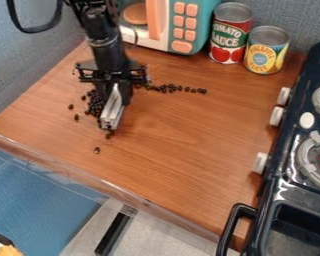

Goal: Sweep into pile

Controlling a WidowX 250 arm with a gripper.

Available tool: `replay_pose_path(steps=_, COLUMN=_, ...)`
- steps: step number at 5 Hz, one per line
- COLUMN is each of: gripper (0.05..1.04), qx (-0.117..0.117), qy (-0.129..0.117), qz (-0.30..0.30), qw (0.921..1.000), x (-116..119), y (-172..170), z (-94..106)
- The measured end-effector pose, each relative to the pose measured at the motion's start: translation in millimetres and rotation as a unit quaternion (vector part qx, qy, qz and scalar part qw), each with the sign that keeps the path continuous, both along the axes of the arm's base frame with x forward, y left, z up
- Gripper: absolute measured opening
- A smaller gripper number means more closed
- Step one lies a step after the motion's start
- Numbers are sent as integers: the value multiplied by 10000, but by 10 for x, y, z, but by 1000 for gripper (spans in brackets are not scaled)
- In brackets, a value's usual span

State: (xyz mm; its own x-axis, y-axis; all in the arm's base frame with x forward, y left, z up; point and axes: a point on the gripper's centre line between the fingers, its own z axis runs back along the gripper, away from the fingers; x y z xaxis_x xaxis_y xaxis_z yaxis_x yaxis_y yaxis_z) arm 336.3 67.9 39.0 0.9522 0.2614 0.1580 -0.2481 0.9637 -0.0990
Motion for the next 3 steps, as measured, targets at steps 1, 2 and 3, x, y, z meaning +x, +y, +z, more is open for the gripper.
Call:
replay_pose_path(steps=1, gripper=378, qx=-249, qy=-155, qz=-343, qw=9990, x=27, y=-385, z=148)
replay_pose_path(steps=2, gripper=378, qx=-526, qy=-121, qz=-617, qw=9966, x=48, y=-851, z=212)
replay_pose_path(steps=3, gripper=378, qx=-579, qy=-122, qz=-639, qw=9962, x=186, y=-1133, z=193)
